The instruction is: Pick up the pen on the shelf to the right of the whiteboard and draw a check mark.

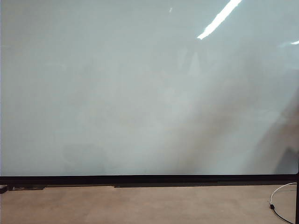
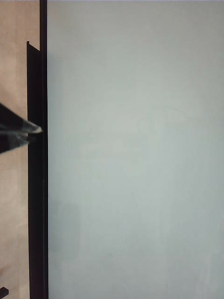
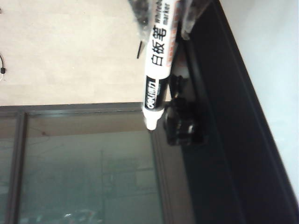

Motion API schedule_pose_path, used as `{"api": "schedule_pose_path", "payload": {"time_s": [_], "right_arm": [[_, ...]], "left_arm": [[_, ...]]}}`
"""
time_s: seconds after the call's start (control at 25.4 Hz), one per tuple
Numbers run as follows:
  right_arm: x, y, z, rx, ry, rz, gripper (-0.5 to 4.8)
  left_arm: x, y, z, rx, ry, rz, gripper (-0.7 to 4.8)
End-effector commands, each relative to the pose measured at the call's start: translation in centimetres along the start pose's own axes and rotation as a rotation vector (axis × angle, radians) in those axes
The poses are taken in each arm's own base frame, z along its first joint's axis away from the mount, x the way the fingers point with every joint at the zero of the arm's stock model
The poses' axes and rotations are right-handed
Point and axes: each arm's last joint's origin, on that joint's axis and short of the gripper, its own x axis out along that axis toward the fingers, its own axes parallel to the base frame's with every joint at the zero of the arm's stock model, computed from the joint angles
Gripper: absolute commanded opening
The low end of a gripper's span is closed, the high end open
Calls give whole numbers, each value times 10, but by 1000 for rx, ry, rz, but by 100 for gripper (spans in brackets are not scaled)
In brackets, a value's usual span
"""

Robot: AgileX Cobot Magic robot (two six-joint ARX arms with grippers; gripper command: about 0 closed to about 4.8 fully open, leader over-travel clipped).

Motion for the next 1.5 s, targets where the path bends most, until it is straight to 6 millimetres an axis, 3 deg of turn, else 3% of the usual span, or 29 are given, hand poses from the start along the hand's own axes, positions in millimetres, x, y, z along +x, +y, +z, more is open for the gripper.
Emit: {"api": "schedule_pose_path", "payload": {"time_s": [0.04, 0.16, 1.1, 1.5], "right_arm": [[1, 2, 2, -3, -3, 35, 41], [1, 2, 2, -5, -4, 38, -7], [-11, -6, 16, -34, -36, 14, -7], [-17, -16, 19, -37, -59, -110, -7]], "left_arm": [[0, 0, 2, 5, -15, -1, -4], [0, 0, 2, 5, -15, -1, -4], [0, 0, 2, 5, -15, -1, -4], [0, 0, 2, 5, -15, 0, -4]]}}
